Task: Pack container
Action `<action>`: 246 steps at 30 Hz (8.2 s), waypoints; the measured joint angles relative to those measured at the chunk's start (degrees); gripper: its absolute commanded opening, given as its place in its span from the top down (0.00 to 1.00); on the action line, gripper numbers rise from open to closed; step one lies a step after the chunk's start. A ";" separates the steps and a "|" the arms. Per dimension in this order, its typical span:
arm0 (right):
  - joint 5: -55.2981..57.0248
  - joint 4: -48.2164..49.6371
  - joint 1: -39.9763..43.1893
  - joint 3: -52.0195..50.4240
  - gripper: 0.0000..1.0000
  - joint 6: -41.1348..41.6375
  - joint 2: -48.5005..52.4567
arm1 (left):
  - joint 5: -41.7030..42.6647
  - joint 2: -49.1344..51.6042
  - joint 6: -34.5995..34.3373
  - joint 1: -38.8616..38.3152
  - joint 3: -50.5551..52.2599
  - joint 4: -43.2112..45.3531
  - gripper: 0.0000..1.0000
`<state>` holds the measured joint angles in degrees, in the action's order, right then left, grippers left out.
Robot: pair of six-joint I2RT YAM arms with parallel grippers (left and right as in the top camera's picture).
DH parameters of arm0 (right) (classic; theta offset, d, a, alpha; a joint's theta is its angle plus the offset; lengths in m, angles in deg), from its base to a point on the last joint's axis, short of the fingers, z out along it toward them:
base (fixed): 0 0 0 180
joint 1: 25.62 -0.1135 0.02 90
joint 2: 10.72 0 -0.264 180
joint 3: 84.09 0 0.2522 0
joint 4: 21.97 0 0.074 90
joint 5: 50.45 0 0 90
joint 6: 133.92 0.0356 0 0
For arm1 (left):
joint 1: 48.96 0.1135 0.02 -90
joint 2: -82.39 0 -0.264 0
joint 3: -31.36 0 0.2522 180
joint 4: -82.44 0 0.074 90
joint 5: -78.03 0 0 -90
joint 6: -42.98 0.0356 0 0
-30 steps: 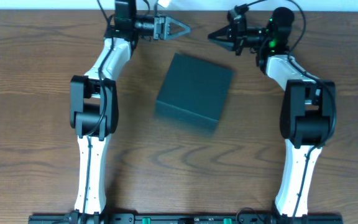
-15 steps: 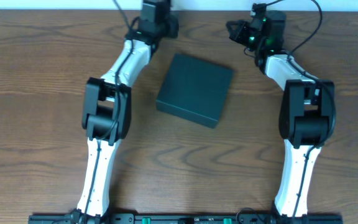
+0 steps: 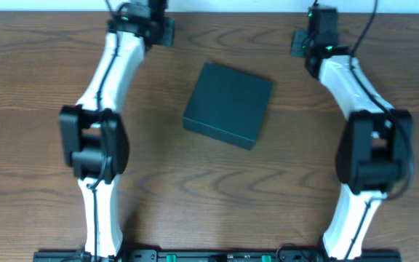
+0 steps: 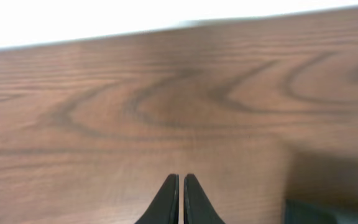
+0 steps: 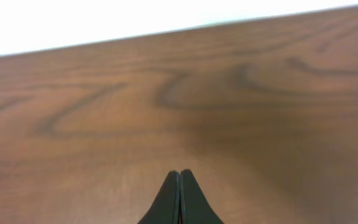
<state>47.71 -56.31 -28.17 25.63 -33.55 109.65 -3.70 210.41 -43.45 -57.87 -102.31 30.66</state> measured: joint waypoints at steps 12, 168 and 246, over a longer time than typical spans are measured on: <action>-9.75 -28.46 7.69 -1.60 0.99 -2.08 -9.53 | 5.66 -5.79 11.82 -0.33 0.00 -25.81 0.94; -44.78 41.00 1.44 -40.50 0.98 25.49 -11.13 | 22.08 -28.68 -6.56 -4.35 69.20 35.28 0.94; -14.47 17.22 -2.25 -95.51 0.01 -6.97 -103.25 | 17.00 -126.90 -1.20 2.45 114.49 26.29 0.05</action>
<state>33.24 -39.08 -30.42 -69.88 -40.53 6.40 13.31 83.51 -44.65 -55.42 12.17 56.96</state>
